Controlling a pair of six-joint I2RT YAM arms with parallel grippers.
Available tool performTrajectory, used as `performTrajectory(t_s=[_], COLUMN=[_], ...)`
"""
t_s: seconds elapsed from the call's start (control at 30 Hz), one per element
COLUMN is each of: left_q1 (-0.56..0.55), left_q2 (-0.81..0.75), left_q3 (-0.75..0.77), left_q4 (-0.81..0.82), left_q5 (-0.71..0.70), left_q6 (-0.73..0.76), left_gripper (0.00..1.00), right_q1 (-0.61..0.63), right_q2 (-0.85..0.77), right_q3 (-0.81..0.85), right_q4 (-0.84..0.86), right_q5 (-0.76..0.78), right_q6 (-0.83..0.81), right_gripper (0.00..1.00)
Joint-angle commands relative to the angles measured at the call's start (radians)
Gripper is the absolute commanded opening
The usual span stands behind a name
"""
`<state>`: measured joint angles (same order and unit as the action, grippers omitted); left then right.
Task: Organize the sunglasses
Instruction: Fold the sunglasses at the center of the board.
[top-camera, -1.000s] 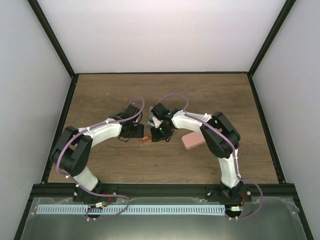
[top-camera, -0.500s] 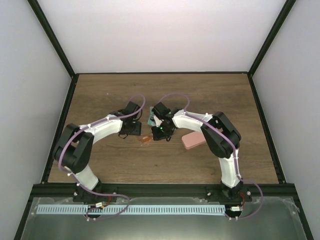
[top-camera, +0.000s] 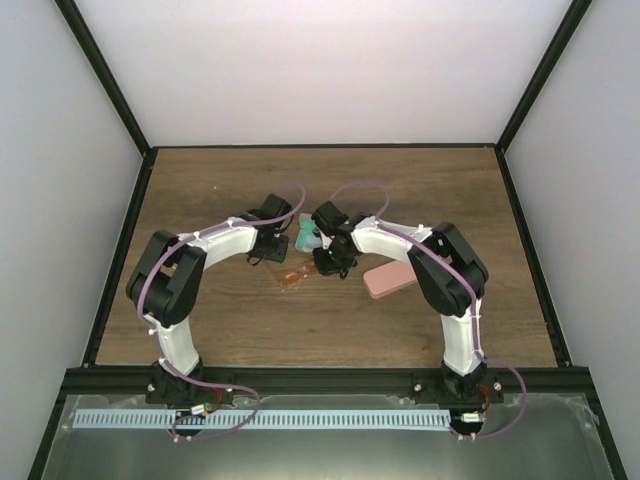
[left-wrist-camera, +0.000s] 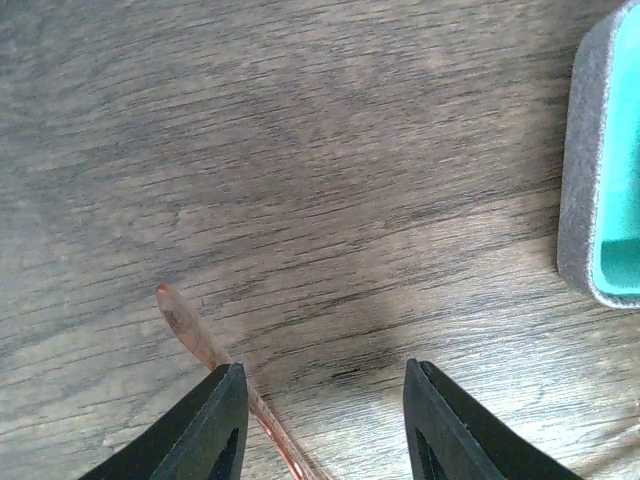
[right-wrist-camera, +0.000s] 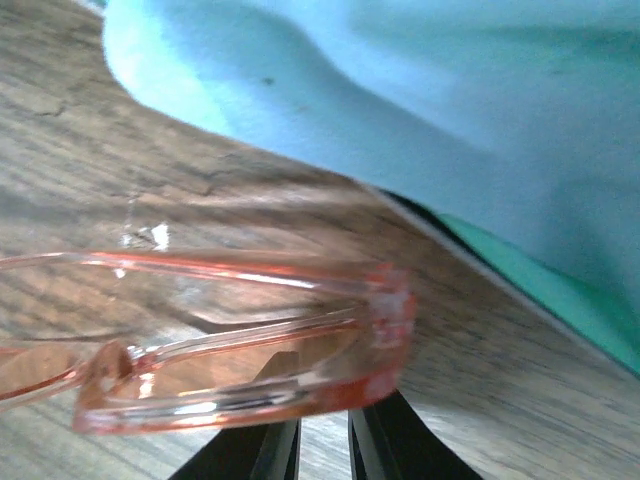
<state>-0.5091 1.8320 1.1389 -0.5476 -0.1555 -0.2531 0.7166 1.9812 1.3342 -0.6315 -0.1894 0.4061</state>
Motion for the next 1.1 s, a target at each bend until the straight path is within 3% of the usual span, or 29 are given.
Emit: performTrajectory(t_s=[0.0,0.4,0.57,0.73,0.97,1.07], left_q1=[0.001,-0.015,-0.013,0.027,0.080,0.080], left_q2=[0.011,0.054,-0.038,-0.173,-0.106,-0.081], left_q3=[0.025,0.052,0.076,-0.016,-0.022,0.016], left_q4=[0.021,0.043,-0.020,-0.032,-0.096,-0.152], left_q5=[-0.012,0.088,0.001,-0.110,-0.081,-0.073], left_q6=[0.074,0.054,-0.054,-0.149,-0.205,-0.308], left_gripper=[0.44,0.45,0.50,0.54,0.50,0.52], right_q1=[-0.009,-0.009,-0.009,-0.009,-0.010,-0.009], right_q2=[0.027,0.100,0.103,0.102,0.104,0.100], right_q3=[0.048,0.106,0.089,0.079,0.069,0.065], right_q4=[-0.044,-0.039,-0.034,-0.024,-0.014,-0.010], right_q5=[0.129,0.112,0.101,0.092,0.074,0.069], right_q6=[0.015,0.002,-0.001,-0.006,-0.004,-0.003], right_gripper=[0.15,0.16,0.16,0.16,0.16,0.16])
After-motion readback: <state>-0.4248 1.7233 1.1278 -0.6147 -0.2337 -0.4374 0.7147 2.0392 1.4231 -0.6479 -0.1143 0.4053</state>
